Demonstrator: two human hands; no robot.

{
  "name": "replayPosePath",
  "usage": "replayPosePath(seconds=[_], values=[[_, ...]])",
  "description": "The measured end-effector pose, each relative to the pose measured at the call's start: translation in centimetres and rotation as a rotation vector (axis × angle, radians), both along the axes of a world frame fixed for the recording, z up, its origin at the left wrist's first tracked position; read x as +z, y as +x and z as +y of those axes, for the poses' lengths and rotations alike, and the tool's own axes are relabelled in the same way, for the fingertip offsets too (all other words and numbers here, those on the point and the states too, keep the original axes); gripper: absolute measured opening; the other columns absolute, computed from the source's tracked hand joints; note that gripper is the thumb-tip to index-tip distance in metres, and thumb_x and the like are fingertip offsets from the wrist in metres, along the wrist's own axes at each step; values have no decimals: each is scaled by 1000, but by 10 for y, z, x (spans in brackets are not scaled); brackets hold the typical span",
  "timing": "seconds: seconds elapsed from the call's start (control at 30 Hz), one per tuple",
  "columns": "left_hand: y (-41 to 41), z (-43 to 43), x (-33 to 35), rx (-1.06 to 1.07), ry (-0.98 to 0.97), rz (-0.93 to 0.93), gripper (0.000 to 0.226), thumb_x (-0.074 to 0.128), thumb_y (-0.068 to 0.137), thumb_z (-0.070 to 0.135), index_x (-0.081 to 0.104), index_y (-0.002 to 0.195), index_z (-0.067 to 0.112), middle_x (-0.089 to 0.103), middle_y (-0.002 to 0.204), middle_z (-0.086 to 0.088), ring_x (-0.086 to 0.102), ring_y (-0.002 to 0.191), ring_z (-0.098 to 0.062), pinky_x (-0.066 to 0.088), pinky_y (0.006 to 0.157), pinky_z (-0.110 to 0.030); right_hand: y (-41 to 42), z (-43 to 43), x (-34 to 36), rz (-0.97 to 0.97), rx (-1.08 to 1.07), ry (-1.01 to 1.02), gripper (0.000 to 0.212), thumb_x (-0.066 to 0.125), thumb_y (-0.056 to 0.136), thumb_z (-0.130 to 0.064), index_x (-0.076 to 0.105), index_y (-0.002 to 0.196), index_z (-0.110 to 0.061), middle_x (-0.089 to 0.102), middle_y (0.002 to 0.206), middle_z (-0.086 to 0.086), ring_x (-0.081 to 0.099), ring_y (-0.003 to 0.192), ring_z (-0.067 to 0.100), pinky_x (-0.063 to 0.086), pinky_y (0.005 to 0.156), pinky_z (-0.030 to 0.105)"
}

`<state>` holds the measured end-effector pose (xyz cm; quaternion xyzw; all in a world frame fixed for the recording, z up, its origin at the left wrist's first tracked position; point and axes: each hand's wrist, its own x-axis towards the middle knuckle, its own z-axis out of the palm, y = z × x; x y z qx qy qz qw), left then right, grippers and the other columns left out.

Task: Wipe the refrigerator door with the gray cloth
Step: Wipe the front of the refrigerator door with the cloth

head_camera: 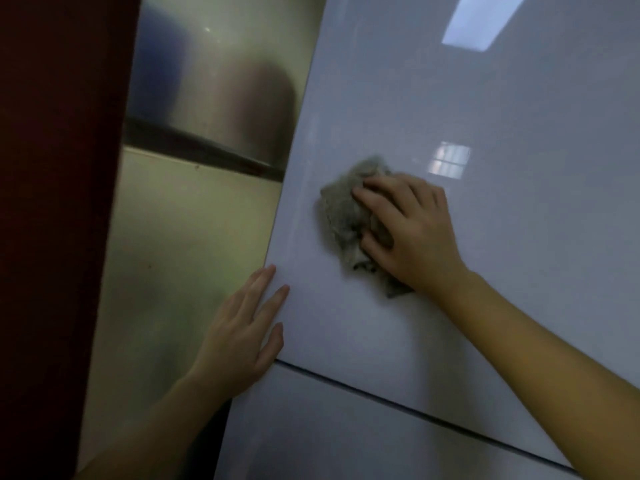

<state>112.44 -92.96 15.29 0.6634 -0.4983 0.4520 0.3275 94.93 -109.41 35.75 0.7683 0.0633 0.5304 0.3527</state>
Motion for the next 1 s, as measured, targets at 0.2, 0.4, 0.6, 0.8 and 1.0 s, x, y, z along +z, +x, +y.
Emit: replayPosePath(seconds=[0.2, 0.4, 0.6, 0.8, 1.0], values=[[-1, 2, -5, -5, -8, 29, 51, 42, 99, 33, 53, 142, 8, 34, 161, -15, 35, 148, -31, 30, 117, -35, 38, 22, 36, -144, -7, 118, 53, 64, 84, -28, 61, 135, -13, 60, 137, 10, 52, 124, 33, 40, 94, 43], [2, 4, -4, -28, 24, 35, 55, 31, 102, 40, 52, 141, 8, 36, 160, -16, 38, 147, -31, 40, 112, -41, 27, 18, -78, 144, -29, -48, 50, 63, 89, -29, 62, 136, -13, 61, 139, 12, 56, 124, 35, 43, 97, 44], [1, 2, -7, -2, 40, -26, 50, 35, 101, 42, 59, 130, 9, 35, 161, -15, 36, 148, -30, 38, 108, -41, -14, -6, -152, 291, 9, -190, 36, 58, 96, -21, 68, 130, -15, 67, 133, 7, 64, 121, 30, 49, 90, 40], [3, -1, -9, 4, 44, -48, 53, 37, 100, 39, 55, 137, 5, 35, 159, -19, 38, 146, -36, 43, 110, -47, -31, -25, -64, 23, -16, -101, 45, 65, 88, -24, 66, 132, -11, 65, 134, 14, 63, 115, 39, 47, 94, 45], [4, -5, -11, 5, 26, -43, 56, 36, 100, 41, 51, 141, 6, 32, 161, -19, 35, 147, -37, 42, 112, -49, -42, -27, -5, -312, -58, 177, 53, 61, 89, -30, 56, 140, -15, 56, 141, 9, 50, 125, 34, 37, 95, 38]])
